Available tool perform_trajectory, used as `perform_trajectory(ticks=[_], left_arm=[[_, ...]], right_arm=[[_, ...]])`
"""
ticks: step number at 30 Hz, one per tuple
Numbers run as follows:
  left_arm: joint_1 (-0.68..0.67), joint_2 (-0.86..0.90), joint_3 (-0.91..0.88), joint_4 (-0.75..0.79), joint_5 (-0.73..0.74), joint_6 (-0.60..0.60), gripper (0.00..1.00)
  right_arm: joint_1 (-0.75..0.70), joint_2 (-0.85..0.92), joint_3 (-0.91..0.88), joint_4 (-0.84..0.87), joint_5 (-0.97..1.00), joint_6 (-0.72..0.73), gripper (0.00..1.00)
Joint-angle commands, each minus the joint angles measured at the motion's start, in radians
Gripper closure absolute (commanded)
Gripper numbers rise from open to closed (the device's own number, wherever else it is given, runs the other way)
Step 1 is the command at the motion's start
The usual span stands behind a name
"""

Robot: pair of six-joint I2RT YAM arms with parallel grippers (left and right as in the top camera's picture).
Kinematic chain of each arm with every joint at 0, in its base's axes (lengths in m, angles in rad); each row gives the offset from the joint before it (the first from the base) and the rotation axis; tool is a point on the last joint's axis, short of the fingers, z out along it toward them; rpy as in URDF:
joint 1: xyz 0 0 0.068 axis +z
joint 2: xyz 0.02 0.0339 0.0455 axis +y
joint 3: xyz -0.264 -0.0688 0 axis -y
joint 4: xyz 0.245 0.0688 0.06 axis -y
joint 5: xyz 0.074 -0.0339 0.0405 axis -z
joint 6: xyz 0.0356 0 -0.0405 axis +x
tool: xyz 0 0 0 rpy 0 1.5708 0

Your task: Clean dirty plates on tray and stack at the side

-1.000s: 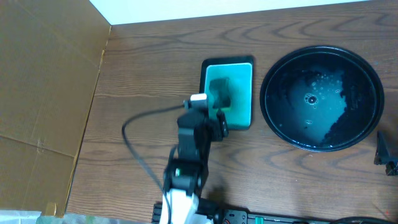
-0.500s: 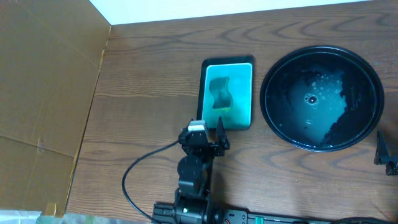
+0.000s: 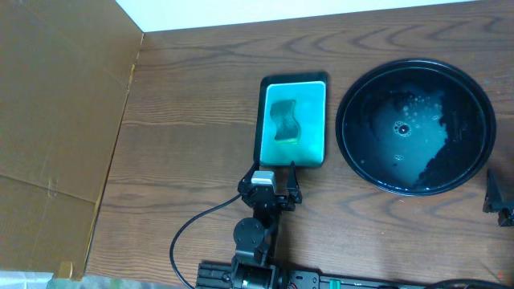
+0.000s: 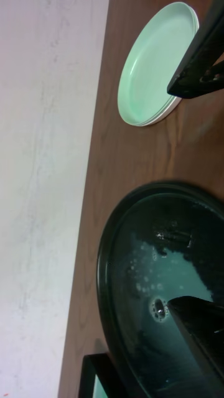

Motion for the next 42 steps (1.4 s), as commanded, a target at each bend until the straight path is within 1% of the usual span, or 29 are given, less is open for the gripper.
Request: perform_trajectory(ticks=[1,4,42], left_arm=[[0.013,-0.016,-0.008,-0.02,0.031,0.035,0.16],[0.013,-0.016,-0.009,-0.071,0.023,0.034,0.16],[0.012,-0.013,-0.008,-0.069,0.023,0.031,0.16]], right_arm=[[-0.008,-0.005,-0.001,-0.003,-0.011,-0.009,0.01],[-0.008,-0.005,-0.001,-0.003,-0.011,-0.009,0.01],[-0.008,-0.005,-0.001,-0.003,-0.011,-0.009,0.01]])
